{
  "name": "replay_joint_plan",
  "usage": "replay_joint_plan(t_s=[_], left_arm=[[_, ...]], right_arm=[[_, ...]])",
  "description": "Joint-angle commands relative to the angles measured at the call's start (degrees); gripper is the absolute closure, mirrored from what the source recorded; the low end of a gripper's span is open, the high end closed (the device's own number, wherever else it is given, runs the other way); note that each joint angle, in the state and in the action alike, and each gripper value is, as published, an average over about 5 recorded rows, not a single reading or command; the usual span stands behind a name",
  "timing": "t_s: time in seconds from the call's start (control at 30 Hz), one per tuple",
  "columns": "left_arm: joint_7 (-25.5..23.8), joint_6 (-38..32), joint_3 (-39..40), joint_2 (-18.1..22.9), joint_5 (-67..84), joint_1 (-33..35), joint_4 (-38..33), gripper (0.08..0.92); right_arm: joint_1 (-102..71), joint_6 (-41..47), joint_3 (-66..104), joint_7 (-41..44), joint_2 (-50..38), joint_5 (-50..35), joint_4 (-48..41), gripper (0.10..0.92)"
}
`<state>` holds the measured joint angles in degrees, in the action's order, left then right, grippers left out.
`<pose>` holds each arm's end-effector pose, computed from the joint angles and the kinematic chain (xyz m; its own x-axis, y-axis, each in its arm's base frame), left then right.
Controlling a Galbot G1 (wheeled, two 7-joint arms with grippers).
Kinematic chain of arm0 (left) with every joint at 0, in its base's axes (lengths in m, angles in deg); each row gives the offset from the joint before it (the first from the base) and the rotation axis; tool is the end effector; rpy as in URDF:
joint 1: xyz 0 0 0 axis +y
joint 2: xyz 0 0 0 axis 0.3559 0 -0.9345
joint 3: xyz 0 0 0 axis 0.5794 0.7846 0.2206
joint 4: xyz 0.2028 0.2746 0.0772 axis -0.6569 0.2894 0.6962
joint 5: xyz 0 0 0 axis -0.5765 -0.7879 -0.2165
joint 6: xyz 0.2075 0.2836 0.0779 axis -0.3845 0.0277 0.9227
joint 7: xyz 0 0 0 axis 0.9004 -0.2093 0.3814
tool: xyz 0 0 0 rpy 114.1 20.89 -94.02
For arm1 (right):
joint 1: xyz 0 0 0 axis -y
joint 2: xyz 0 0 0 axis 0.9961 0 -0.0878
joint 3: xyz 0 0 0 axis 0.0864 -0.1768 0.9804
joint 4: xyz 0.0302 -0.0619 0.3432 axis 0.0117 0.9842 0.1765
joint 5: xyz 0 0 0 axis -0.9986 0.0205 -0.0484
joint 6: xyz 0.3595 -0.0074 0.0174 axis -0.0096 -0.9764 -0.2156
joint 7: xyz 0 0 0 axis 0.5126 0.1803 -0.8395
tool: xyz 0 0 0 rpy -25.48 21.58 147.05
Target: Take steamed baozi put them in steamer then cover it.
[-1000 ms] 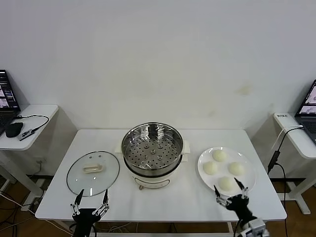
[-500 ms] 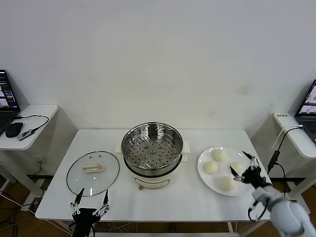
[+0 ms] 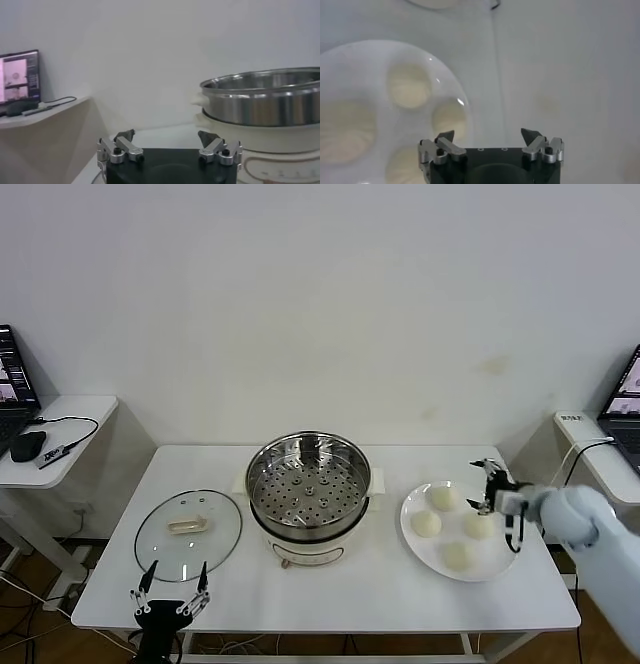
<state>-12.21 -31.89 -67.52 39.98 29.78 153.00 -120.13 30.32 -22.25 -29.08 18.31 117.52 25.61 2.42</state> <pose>0.1220 0.0632 -0.3287 -0.9926 -0.0847 0.0871 -0.0708 0.9860 0.1512 0.4426 -0.1983 -0.2023 -0.6912 -0.2048 0.6931 -0.7137 0.0421 -0.6992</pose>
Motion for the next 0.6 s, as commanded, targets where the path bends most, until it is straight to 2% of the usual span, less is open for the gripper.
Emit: replay_joint_plan(t_s=[0.03, 0.6], left_arm=[[1.8, -0.2, -0.6, -0.2, 3.3, -1.0, 0.2, 0.177], [1.4, 0.0, -1.5, -0.3, 2.5, -1.4, 0.1, 0.177]], right_arm=[[33.8, -0.2, -35.2, 15.2, 2.3, -6.6, -19.4, 0.203], [32.7, -0.7, -36.0, 13.8, 13.7, -3.8, -33.7, 0.203]])
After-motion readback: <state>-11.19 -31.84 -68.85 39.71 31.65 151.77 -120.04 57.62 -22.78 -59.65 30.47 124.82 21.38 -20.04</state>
